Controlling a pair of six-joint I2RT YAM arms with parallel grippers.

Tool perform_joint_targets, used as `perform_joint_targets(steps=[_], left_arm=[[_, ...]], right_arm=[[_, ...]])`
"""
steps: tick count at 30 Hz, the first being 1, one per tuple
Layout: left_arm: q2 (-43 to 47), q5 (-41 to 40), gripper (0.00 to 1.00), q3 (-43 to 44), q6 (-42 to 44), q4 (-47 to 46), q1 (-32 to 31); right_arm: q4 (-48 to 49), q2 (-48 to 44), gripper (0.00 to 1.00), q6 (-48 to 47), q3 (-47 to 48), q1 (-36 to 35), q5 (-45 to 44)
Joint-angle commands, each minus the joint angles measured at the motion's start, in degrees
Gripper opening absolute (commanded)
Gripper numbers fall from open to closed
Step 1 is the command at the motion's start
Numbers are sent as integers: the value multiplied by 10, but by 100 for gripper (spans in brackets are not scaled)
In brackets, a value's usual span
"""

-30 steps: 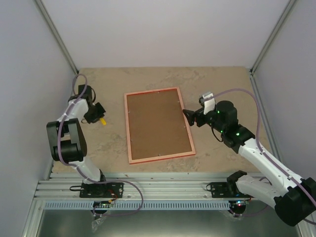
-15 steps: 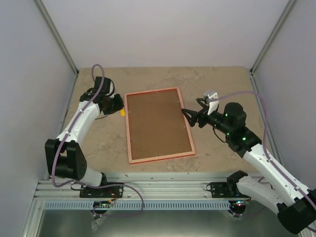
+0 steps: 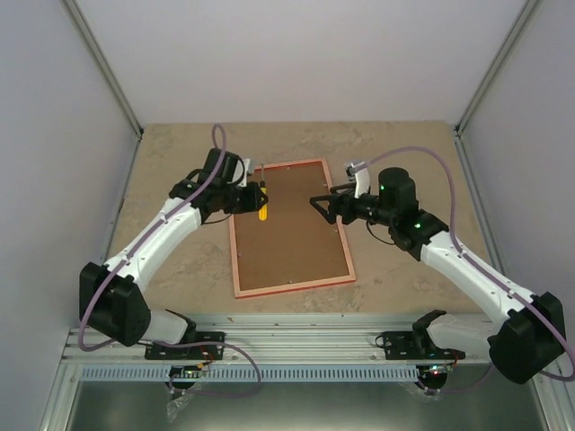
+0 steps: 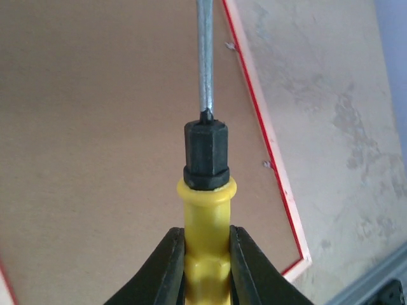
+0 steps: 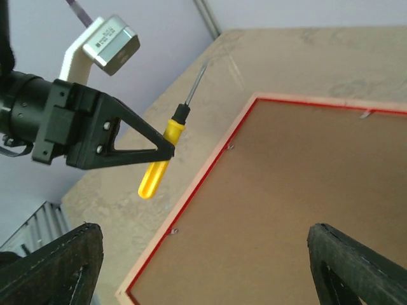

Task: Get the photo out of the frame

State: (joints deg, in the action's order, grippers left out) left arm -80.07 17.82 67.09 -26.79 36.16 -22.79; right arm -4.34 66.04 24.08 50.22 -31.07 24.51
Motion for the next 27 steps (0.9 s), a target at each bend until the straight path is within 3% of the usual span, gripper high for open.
perform_joint_targets(steps=[1, 15, 19, 27], left_arm=[[20, 11, 0, -13, 27, -22, -39], [22, 2, 0, -61, 47, -101, -123], [-6, -26, 0, -36, 69, -84, -159], [-5, -28, 0, -40, 61, -116, -169]], right_arm=[[9, 26, 88, 60, 24, -8, 34], [58, 149, 83, 85, 76, -7, 102], [72, 163, 82, 90, 74, -7, 110], [60, 202, 69, 109, 76, -2, 128]])
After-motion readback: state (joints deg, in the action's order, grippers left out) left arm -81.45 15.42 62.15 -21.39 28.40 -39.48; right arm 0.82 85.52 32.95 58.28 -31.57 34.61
